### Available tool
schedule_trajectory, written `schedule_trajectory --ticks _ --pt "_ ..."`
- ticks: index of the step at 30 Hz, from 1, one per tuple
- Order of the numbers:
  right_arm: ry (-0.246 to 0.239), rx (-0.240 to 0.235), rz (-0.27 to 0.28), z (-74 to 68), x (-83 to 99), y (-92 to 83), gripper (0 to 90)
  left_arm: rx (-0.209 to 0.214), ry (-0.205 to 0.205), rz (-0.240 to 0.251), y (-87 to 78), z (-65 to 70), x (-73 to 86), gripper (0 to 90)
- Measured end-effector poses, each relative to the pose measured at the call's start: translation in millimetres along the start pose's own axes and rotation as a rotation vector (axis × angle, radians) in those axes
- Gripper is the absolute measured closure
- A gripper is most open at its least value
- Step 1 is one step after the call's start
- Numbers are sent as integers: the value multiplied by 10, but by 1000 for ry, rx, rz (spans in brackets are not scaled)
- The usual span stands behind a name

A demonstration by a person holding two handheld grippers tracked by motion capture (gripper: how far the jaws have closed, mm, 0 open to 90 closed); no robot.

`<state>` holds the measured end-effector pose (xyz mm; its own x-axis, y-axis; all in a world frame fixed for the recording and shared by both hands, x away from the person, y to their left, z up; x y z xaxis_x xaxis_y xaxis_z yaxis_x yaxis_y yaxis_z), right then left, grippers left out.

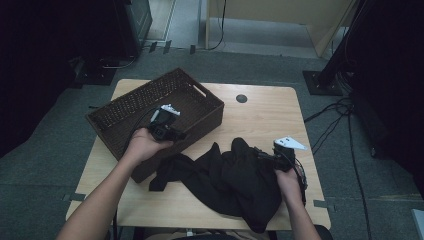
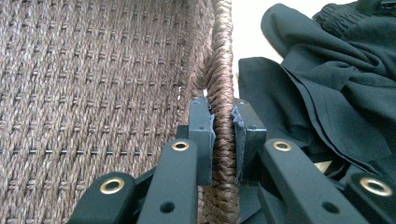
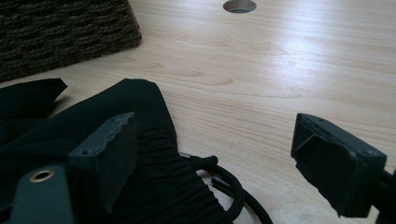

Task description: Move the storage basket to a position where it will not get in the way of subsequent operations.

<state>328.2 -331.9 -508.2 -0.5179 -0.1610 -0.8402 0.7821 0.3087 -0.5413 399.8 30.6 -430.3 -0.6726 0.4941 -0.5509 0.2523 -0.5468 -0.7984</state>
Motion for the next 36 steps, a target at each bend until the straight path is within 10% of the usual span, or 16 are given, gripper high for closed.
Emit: schedule_trajectory --ticks 13,36 --pt "4 2 7 5 12 -11 146 -52 -123 41 -77 -248 -13 804" --pt "14 0 9 10 22 -5 146 -264 -459 163 -492 -1197 177 795"
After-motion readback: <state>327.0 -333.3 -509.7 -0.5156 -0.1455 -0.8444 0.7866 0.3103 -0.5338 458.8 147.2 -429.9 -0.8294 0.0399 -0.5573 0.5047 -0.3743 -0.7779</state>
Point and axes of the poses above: each handheld gripper's, and its own axes: y roughly forward along the jaws, x roughly out of its underside, z roughly to its right, the point moved 3 cm from there along y, roughly forward along the jaws, and after that the axes turned 5 degrees about -y, right-handed, at the moved point
